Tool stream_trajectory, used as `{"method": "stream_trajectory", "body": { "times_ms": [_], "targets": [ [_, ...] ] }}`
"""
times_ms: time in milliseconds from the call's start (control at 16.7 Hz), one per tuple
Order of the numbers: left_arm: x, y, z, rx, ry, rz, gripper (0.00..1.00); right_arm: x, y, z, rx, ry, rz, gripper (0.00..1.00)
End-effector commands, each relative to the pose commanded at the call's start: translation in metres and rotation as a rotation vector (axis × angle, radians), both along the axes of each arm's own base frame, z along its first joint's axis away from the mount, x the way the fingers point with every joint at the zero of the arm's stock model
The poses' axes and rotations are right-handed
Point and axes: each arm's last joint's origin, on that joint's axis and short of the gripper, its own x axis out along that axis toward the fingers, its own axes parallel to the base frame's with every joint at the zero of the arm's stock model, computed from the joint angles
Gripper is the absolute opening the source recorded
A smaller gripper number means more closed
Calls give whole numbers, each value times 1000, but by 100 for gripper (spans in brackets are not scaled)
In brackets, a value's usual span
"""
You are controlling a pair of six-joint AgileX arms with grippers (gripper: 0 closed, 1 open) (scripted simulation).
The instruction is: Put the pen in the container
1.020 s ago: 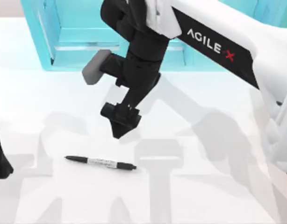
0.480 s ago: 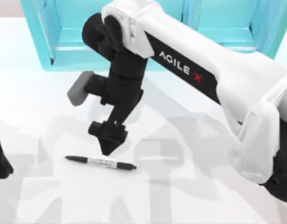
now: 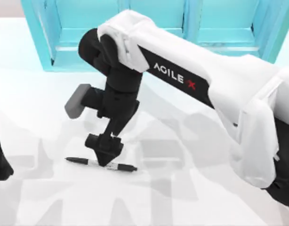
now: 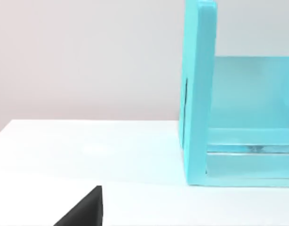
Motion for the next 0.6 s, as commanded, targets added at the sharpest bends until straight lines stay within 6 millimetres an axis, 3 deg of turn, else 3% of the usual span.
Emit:
{"method": "stream_trajectory", "body": {
  "times_ms": [360, 600],
  "targets": [
    [0, 0, 0, 0, 0, 0, 100, -17, 11, -51, 0, 0, 0, 100],
    [0, 0, 0, 0, 0, 0, 100, -22, 12, -65, 0, 0, 0, 100]
  ]
}}
